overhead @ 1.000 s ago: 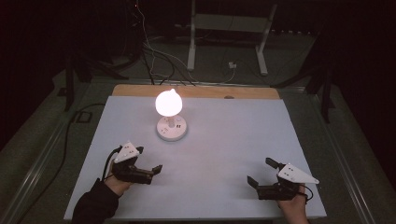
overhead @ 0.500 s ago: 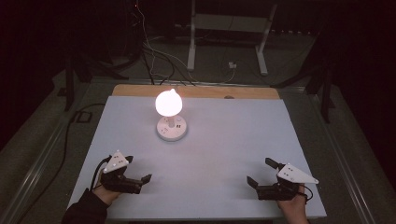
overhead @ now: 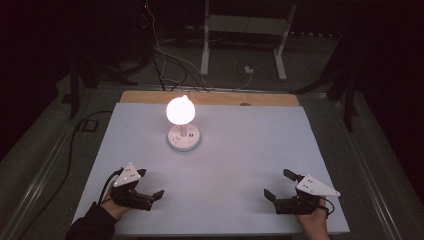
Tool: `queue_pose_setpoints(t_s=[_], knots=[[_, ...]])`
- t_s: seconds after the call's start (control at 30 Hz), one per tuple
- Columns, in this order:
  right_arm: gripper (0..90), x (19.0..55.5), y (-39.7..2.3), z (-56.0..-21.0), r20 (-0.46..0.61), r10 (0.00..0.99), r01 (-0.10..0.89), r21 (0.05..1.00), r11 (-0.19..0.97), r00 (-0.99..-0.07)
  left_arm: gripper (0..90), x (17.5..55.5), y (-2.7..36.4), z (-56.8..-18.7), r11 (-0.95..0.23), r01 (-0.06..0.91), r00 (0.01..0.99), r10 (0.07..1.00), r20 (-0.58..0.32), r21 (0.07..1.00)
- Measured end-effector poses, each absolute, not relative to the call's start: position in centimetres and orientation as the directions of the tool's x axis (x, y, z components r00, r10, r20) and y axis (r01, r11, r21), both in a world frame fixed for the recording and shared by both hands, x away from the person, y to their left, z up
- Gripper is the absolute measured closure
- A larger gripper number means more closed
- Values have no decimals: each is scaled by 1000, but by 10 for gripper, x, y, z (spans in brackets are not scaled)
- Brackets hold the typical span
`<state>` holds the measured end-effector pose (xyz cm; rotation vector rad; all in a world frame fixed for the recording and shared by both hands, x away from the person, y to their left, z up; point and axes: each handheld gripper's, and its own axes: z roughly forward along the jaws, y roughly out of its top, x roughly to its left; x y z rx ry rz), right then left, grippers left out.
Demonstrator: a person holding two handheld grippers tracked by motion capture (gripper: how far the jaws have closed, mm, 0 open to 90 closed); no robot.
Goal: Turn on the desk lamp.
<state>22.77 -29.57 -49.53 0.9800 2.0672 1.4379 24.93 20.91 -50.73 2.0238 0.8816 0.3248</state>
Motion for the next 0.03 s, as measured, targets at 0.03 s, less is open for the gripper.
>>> queue_pose_setpoints(t_s=[0.03], knots=[[0,228,-296,-495,40,755,301,930,212,-654,3,249,209,-507,-363,462,716,691,-99,809]])
